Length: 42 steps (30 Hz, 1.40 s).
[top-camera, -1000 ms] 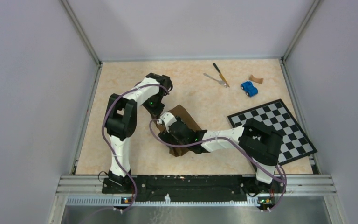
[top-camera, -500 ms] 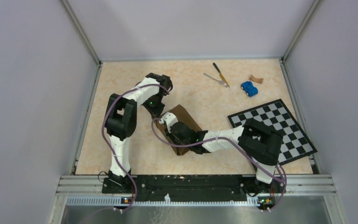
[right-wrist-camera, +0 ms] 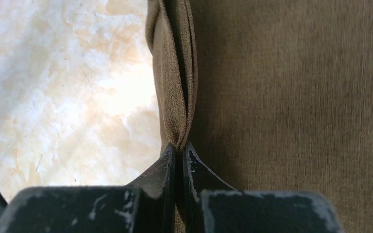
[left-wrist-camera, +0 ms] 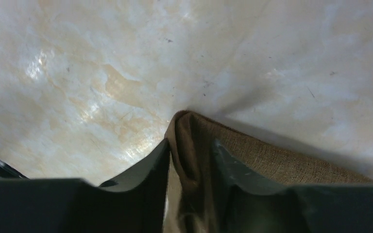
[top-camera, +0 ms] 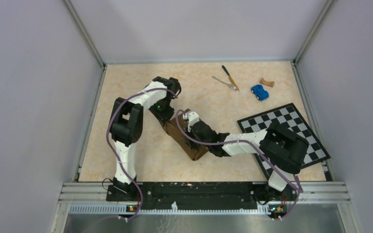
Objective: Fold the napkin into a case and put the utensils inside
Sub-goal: Fold the lower triangle-folded napkin at the center of the board.
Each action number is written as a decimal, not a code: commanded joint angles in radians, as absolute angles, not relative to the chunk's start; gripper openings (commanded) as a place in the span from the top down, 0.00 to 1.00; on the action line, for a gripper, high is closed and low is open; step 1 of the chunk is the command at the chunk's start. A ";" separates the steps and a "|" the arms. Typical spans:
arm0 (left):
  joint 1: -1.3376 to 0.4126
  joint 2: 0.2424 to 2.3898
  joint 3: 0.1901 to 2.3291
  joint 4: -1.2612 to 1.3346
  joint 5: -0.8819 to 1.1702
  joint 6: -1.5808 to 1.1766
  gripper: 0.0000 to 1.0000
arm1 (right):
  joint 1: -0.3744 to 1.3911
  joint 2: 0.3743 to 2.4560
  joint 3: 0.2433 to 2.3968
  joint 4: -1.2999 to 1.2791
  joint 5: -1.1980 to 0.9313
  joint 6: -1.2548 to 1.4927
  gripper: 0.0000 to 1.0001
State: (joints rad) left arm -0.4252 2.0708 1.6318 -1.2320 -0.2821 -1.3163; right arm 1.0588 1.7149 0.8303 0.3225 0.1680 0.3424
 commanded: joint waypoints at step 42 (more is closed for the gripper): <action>-0.227 1.381 0.674 0.145 0.502 -0.736 0.56 | 0.851 1.654 0.691 0.262 -0.003 0.775 1.00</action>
State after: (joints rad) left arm -0.2333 1.3769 0.6983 0.0013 0.4156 -0.7181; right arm 0.8669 1.6596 0.6937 0.2749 -0.0238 0.7536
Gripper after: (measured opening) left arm 0.511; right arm 0.020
